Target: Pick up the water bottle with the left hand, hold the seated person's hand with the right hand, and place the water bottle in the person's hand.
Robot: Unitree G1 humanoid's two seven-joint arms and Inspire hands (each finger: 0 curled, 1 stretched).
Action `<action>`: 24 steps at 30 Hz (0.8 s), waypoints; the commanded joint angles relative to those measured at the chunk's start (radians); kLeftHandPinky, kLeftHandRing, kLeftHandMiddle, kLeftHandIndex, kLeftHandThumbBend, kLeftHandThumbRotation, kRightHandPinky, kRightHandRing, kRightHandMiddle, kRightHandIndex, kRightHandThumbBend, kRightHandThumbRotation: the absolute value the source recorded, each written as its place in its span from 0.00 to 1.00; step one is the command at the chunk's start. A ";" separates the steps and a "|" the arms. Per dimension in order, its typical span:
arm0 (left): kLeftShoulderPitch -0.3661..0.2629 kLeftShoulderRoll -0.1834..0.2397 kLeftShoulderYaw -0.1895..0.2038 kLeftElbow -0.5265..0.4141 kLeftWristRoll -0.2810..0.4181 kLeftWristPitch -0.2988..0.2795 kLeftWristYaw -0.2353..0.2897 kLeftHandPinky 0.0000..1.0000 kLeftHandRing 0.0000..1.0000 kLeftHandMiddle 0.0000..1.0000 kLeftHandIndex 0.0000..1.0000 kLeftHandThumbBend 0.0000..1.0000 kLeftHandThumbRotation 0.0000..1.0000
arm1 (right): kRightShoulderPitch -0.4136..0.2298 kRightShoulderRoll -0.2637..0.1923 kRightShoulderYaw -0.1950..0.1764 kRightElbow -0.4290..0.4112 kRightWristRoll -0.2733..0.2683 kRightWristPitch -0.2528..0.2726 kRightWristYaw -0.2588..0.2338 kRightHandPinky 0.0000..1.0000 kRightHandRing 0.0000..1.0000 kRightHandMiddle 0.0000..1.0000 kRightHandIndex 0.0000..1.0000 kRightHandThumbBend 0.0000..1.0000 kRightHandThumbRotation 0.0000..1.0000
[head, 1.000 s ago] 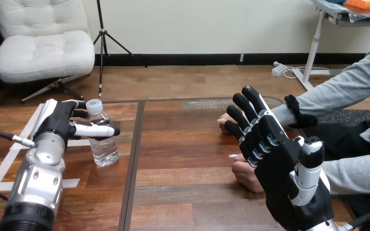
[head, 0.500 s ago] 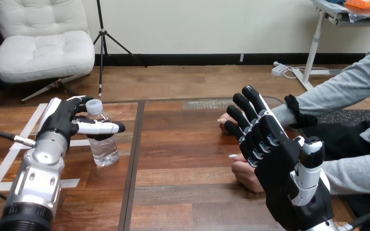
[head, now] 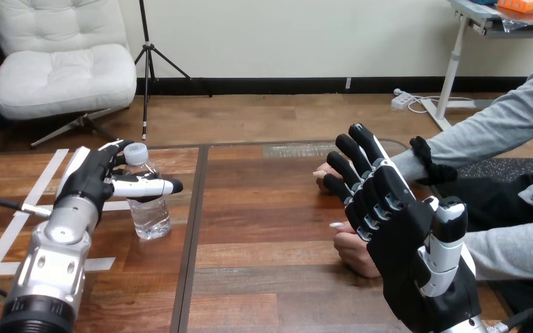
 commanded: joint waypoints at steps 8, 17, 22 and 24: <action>-0.065 -0.034 0.076 0.081 -0.097 -0.146 0.027 0.85 0.89 0.89 0.90 0.93 0.04 | -0.024 0.013 -0.007 -0.035 0.007 -0.026 -0.002 0.99 1.00 1.00 0.99 1.00 1.00; -0.068 -0.055 0.098 0.130 -0.131 -0.187 0.051 0.84 0.87 0.87 0.88 0.92 0.01 | -0.023 0.012 -0.009 -0.034 0.016 -0.024 0.002 0.99 1.00 1.00 1.00 0.99 1.00; -0.063 -0.060 0.097 0.129 -0.138 -0.187 0.055 0.83 0.87 0.87 0.88 0.90 0.00 | -0.023 0.010 -0.010 -0.035 0.019 -0.022 0.003 1.00 1.00 1.00 1.00 0.99 1.00; -0.067 -0.059 0.098 0.149 -0.140 -0.198 0.054 0.83 0.87 0.86 0.87 0.90 0.00 | -0.024 0.010 -0.010 -0.034 0.018 -0.024 0.003 1.00 1.00 1.00 1.00 0.99 1.00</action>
